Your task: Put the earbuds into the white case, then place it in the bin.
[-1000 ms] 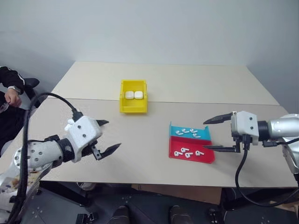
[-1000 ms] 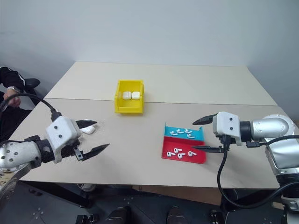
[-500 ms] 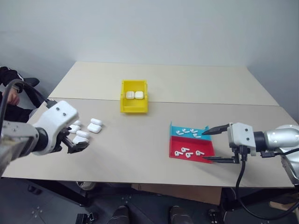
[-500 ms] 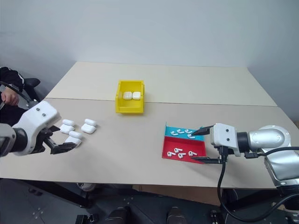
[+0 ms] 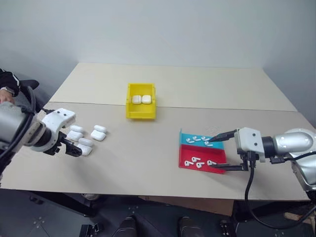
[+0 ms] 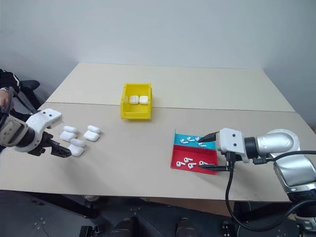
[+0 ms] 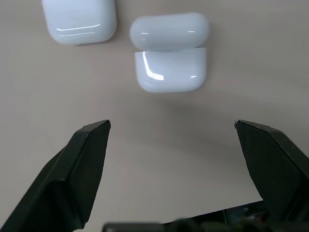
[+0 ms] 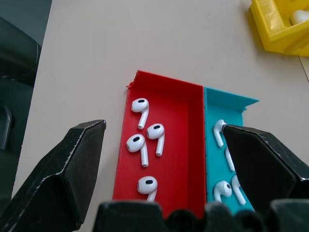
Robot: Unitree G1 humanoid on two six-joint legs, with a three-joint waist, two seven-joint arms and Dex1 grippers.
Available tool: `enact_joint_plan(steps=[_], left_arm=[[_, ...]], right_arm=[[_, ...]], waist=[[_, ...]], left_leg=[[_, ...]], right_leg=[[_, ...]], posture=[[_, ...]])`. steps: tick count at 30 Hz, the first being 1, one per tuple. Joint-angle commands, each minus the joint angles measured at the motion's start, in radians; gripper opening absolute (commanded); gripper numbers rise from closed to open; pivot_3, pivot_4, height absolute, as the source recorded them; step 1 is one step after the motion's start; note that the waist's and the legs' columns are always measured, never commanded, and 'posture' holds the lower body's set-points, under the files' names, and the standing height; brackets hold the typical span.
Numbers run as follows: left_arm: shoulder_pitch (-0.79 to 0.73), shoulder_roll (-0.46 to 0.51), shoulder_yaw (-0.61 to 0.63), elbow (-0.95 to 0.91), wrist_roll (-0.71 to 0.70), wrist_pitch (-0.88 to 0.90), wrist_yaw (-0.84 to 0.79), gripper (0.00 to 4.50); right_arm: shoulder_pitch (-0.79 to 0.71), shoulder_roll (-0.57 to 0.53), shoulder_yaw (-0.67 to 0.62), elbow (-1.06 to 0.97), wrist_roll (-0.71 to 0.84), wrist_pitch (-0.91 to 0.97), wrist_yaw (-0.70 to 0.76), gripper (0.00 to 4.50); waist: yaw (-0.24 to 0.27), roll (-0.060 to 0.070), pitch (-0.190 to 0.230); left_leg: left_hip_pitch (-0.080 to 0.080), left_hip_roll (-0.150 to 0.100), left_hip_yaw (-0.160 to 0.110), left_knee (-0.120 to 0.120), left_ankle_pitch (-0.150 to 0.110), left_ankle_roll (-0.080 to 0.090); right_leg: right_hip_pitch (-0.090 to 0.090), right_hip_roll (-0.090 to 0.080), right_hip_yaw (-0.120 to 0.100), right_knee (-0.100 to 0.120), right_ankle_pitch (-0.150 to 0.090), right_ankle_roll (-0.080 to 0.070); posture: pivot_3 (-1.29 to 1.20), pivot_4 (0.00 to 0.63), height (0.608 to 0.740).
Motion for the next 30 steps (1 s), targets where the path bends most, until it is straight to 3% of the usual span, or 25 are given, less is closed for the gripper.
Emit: enact_joint_plan(steps=[1, 14, 30], left_arm=[[-0.088, -0.013, -0.082, 0.114, 0.057, -0.037, -0.069, 4.5], [-0.256, -0.21, -0.285, 0.375, 0.207, -0.132, -0.206, 4.5], [-0.298, -0.341, -0.35, 0.667, 0.396, -0.282, -0.335, 4.5]], right_arm=[[-0.024, 0.001, -0.002, 0.003, 0.002, 0.006, 0.007, 4.49], [-0.002, -0.002, -0.007, -0.039, -0.002, 0.04, -0.023, 4.49], [0.049, -0.016, -0.032, -0.066, -0.006, 0.054, -0.05, 4.49]], waist=[[0.002, 0.0, 0.0], [0.019, 0.0, 0.0], [0.023, -0.001, 0.0]], left_leg=[[-0.001, 0.0, 0.0, 0.001, 0.0, 0.0], [-0.004, 0.0, -0.001, 0.009, 0.001, -0.001], [-0.005, 0.0, -0.001, 0.01, 0.003, 0.003]], right_leg=[[0.0, 0.0, 0.0, 0.0, 0.0, 0.0], [-0.006, 0.0, 0.0, 0.014, 0.0, 0.0], [-0.005, 0.0, 0.0, 0.014, -0.001, 0.001]], posture=[[0.0, 0.15, 0.74], [0.0, 0.15, 0.74], [0.0, 0.15, 0.74]])
